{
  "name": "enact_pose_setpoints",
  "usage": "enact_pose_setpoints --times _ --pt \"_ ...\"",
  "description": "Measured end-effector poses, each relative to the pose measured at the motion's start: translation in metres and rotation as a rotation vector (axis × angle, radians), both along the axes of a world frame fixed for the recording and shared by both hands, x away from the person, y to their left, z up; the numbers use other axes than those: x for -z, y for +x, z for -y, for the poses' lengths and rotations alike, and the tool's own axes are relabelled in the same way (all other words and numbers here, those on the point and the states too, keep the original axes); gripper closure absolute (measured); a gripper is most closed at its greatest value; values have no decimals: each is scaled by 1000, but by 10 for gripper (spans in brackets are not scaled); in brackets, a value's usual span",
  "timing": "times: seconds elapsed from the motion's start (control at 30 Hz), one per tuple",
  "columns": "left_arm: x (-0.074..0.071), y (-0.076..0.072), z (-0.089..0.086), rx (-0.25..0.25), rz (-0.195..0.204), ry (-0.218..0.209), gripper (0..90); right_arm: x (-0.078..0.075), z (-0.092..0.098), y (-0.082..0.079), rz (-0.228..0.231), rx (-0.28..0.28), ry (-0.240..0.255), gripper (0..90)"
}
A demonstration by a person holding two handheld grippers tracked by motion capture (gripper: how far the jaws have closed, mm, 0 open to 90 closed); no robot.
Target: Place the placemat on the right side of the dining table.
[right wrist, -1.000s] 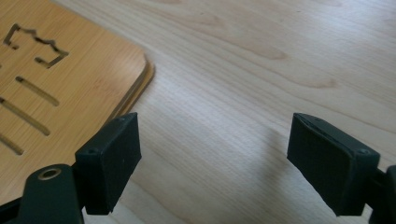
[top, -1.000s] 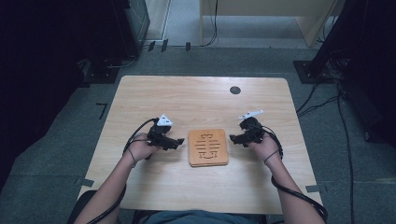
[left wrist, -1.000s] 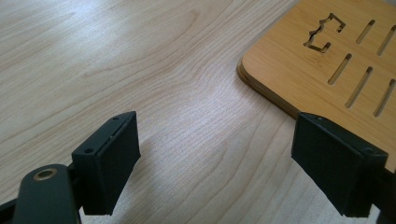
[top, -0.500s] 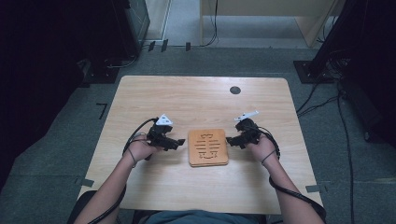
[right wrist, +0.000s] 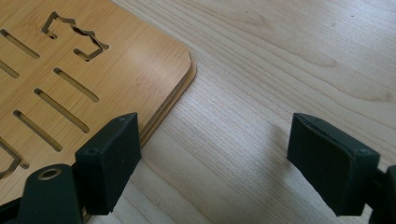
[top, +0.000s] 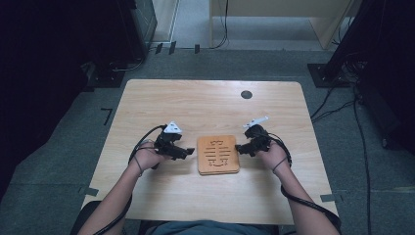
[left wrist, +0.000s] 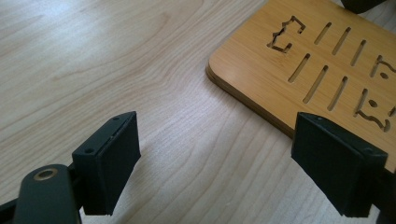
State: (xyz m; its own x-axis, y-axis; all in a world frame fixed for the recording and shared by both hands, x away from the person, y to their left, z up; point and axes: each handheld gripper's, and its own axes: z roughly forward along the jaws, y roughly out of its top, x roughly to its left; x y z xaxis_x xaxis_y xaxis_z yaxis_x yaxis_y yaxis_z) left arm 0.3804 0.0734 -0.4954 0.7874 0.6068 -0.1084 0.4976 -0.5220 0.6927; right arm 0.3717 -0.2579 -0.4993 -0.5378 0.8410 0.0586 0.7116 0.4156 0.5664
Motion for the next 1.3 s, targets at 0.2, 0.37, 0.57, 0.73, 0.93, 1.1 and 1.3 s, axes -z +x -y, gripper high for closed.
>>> enact_pose_setpoints --times 0.2,0.37,0.57,0.73,0.93,1.1,1.3 --pt "1 -1 1 3 10 2 146 -1 -1 0 3 -3 -3 176" --pt "1 -2 2 8 9 1 146 -1 -2 0 2 -9 0 176" --pt "0 -3 2 10 7 11 146 -2 -3 0 8 -18 -3 176" --pt "-1 -4 2 8 4 5 146 -2 -5 0 7 -25 -3 176" --pt "-1 -5 2 3 -1 0 146 -2 -9 0 7 -34 -3 176" --pt "-1 -6 3 9 -7 -4 146 -2 -12 0 3 -35 0 176" --pt "-2 -10 6 36 -25 -15 146 -1 -15 0 3 -43 3 175"
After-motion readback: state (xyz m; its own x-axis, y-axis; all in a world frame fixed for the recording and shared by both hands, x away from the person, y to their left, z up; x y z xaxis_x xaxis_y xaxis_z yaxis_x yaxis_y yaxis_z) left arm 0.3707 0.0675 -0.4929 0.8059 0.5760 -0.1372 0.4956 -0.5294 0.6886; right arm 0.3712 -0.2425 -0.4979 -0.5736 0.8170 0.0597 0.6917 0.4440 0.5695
